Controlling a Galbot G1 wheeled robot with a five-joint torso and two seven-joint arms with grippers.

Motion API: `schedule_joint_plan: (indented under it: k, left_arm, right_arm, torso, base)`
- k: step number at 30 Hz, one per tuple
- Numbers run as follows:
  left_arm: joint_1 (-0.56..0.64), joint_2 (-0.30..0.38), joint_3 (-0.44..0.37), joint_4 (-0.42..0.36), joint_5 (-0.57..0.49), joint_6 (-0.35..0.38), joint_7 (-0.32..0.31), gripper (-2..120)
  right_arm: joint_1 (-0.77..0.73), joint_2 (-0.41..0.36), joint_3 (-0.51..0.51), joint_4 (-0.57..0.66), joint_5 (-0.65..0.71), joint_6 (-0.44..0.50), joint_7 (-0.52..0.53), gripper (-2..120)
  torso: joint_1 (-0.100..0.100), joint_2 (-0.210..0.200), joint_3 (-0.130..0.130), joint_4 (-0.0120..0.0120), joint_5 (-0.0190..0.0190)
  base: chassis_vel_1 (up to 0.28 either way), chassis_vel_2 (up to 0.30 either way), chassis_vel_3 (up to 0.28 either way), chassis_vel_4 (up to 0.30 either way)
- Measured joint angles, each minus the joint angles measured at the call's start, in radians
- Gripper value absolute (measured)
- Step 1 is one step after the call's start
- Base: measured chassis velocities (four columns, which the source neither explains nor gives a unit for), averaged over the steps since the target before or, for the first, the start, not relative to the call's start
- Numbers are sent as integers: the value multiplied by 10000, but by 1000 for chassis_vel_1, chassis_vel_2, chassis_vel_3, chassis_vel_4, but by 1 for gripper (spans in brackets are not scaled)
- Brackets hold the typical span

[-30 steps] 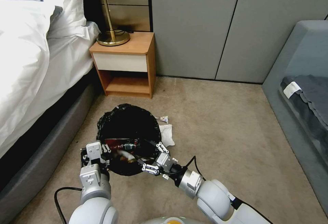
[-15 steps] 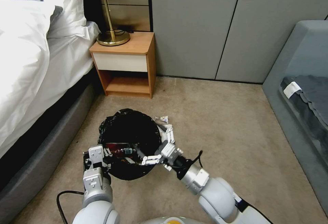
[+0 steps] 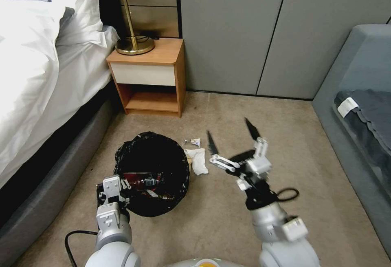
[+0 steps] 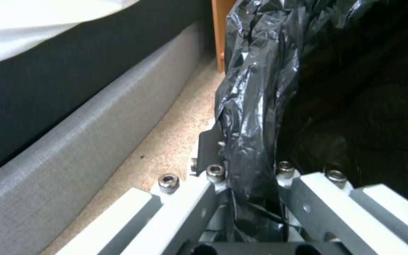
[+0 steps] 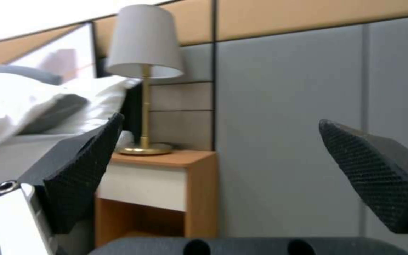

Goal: Pick up the trash bin, then pick up the garbage from the floor and place it into the trash bin.

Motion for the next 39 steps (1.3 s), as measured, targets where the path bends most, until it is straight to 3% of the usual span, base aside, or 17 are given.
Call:
schedule_joint_plan:
  k: [3,10,30,39]
  left_arm:
    - [-43,33,-158,-162,-233,122,-14,1]
    - [8,42,-329,-354,-348,189,-77,1]
    - [-10,-117,-490,-620,-222,67,-165,1]
    - [-2,-154,-429,-723,-147,76,-165,1]
  right_arm:
    - [-492,302,426,-326,-83,836,103,100]
    - [-730,322,592,-914,-22,1378,151,100]
    - [-192,215,411,-1650,422,1185,-85,100]
    - [-205,248,349,-1729,454,1231,-54,100]
  torso:
    - [0,0,1,-2,0]
    - [0,0,1,-1,0]
    - [-1,0,0,-2,0]
    - [0,0,1,-3,0]
  base:
    - [0,0,0,0]
    - [0,0,0,0]
    - [0,0,0,0]
    - [-133,147,131,-127]
